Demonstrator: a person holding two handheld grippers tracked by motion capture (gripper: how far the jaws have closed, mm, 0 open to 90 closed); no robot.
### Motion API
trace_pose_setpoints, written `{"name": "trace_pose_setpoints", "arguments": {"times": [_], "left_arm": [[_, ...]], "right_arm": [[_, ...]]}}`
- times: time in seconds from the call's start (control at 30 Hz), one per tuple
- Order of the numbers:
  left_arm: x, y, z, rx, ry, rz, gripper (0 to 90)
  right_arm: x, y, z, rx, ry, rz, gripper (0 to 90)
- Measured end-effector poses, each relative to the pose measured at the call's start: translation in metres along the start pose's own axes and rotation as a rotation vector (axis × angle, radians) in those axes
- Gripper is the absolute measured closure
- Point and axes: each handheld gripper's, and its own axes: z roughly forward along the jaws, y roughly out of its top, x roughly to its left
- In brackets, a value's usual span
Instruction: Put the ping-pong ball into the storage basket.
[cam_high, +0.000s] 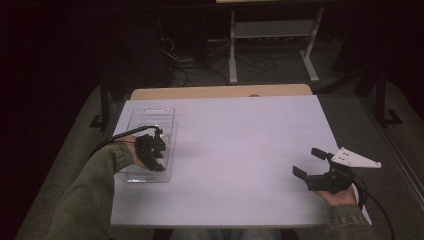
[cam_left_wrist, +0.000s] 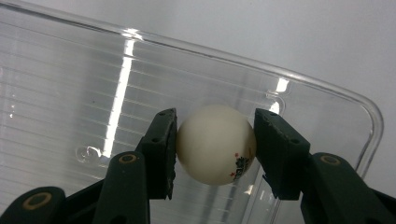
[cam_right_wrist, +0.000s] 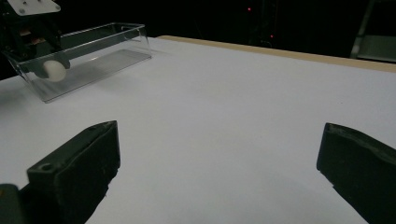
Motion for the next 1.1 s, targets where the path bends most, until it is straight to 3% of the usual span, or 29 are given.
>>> {"name": "trace_pose_setpoints", "arguments": {"times": [0.33,0.4,0.67,1.1], "left_arm": [[0.001,0.002,0.003,0.004,0.001,-0.002,50.3],[0.002,0.002,0.002,-0.01,-0.007,-0.014,45.8],[0.004,0.0,-0.001,-0.021,0.024,-0.039,30.0],[0.008,-0.006,-0.011,-0.05,0.039,-0.092,23.2]], "right_arm": [[0.0,0.0,0.0,0.001,0.001,-0.001,0.0],[0.0,0.0,0.0,0.001,0.001,-0.001,0.0],[0.0,0.001,0.0,0.002,0.002,-0.005,0.0],[0.0,0.001,0.0,0.003,0.004,-0.003,0.0]]}}
